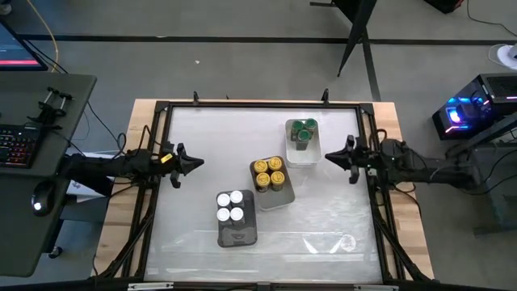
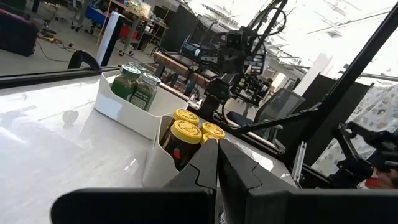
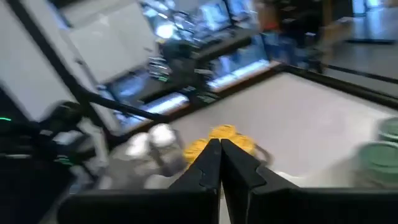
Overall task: Sort spices by type
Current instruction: Return to Home Position
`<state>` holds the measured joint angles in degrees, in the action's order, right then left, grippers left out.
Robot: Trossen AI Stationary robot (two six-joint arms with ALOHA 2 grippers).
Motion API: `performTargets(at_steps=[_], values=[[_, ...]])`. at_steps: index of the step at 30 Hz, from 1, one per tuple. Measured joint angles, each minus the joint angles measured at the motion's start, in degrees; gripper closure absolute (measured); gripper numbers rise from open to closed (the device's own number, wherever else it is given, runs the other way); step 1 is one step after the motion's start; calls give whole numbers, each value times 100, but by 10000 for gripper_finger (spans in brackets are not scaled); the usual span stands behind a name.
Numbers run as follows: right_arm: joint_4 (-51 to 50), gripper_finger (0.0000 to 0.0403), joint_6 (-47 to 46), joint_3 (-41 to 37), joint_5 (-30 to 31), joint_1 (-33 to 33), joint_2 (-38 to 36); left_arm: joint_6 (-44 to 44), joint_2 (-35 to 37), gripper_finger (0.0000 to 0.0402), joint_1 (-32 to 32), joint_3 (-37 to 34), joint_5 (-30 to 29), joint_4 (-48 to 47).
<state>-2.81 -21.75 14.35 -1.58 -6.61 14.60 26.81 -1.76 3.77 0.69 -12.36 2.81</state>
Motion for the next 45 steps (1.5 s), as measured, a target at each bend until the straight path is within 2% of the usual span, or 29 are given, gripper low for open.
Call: performTargets(at_steps=[3,7,10,17,23,27,40,45], values=[[531,403,-376,-357,-327,-144,-18,0,0,401,0,0,0,0],[1459,403,-1076,-857,-348,46,-9,-1,0,401,0,0,0,0],[1884,403,-914,-1034,-75,347,-14,0,0,401,0,0,0,0],[1872,403,-320,-1328,406,623,-16,0,0,401,2,0,0,0],[1162,403,-396,-1379,463,574,-12,0,0,401,2,4,-1,0],[379,402,-38,-1371,538,569,15,0,0,401,2,4,0,0],[348,402,124,-1366,441,569,64,0,0,401,2,4,-1,-48],[343,402,124,-1364,433,601,-776,0,80,401,2,4,1,-56]])
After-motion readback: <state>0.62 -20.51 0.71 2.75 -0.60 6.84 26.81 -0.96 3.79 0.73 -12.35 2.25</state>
